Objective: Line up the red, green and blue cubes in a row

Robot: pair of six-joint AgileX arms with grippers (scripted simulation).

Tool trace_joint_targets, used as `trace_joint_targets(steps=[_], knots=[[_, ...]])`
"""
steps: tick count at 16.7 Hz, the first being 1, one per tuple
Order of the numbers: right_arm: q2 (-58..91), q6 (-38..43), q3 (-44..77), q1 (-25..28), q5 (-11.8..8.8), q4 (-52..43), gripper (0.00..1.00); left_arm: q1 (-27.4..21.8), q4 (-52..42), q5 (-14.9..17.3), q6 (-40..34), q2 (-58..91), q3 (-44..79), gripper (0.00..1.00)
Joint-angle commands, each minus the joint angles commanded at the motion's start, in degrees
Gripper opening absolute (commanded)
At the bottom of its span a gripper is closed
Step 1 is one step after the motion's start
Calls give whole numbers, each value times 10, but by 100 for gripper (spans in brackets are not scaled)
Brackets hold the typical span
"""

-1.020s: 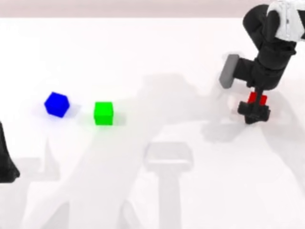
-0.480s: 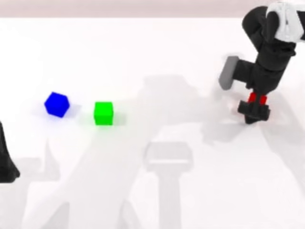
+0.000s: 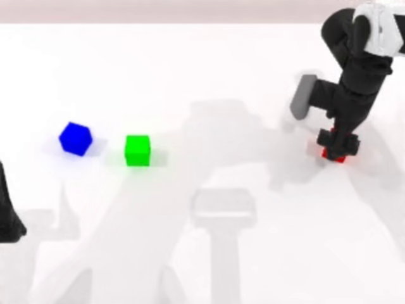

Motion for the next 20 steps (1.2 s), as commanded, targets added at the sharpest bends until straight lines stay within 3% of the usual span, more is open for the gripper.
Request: trace_joint_targets(steps=[7,14,20], knots=[[-26,9,9,2,-7,-28,0,0,0,0,0,0,0,100],[-57,10,102,5,-7,-154,0,0,0,0,0,0,0,100],[-52,13,109,11,-7,-158,0,0,0,0,0,0,0,100]])
